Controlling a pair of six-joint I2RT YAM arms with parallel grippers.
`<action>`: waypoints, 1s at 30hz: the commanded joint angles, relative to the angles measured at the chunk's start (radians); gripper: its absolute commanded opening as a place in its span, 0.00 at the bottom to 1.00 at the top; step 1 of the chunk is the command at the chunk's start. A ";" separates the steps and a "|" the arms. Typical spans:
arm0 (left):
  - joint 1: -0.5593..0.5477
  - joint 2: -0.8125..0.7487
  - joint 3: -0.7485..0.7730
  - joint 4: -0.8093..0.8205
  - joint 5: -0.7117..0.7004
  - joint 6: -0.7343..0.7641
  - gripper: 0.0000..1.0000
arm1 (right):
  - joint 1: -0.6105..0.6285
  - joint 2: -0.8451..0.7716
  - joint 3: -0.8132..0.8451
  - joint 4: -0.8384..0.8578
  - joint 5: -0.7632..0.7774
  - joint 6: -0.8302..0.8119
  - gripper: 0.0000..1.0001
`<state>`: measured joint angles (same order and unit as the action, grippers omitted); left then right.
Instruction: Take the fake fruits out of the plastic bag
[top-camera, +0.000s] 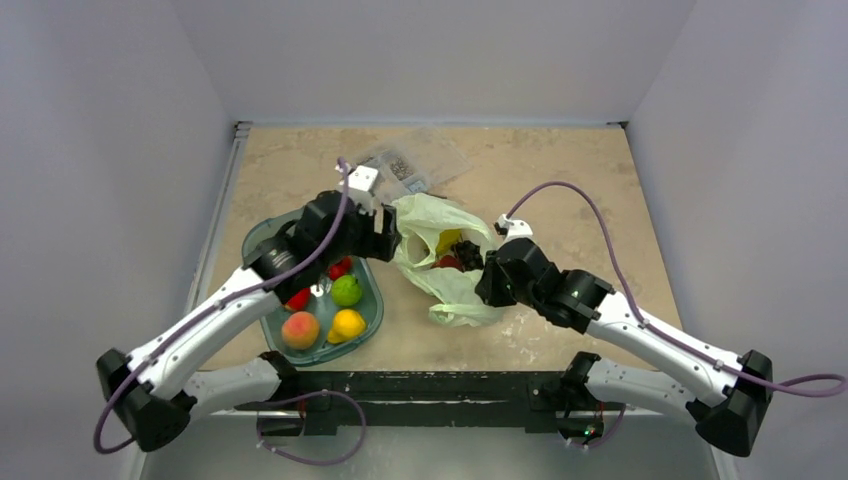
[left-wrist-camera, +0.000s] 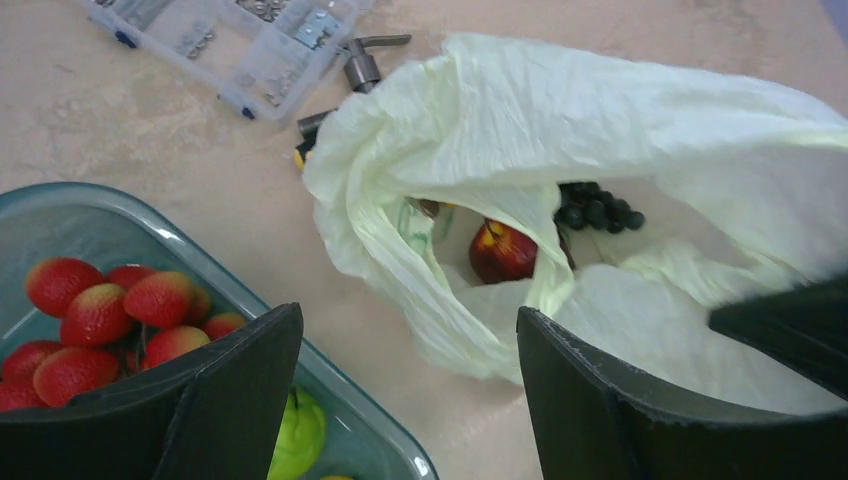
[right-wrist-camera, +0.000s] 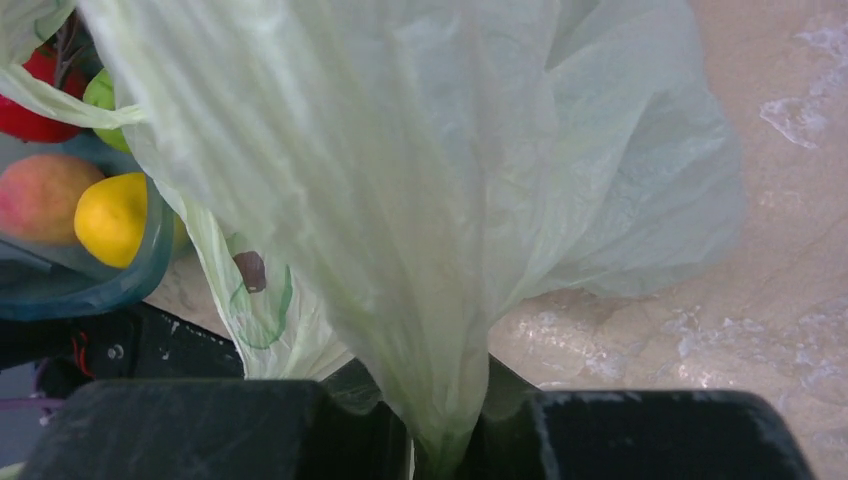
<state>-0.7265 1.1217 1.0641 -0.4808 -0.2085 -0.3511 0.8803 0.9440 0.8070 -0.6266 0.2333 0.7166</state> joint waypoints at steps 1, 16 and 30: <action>0.003 -0.202 -0.068 -0.066 0.234 -0.102 0.78 | 0.008 0.003 -0.006 0.099 -0.109 -0.102 0.16; -0.278 0.030 -0.226 0.504 0.121 -0.328 0.56 | 0.011 -0.032 -0.002 0.018 -0.230 -0.123 0.00; -0.278 0.378 -0.177 0.555 -0.023 -0.303 0.49 | 0.013 -0.046 -0.052 0.004 -0.252 -0.106 0.00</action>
<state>-1.0027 1.4639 0.8555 0.0490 -0.1932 -0.6609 0.8856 0.9157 0.7498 -0.6102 -0.0410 0.6052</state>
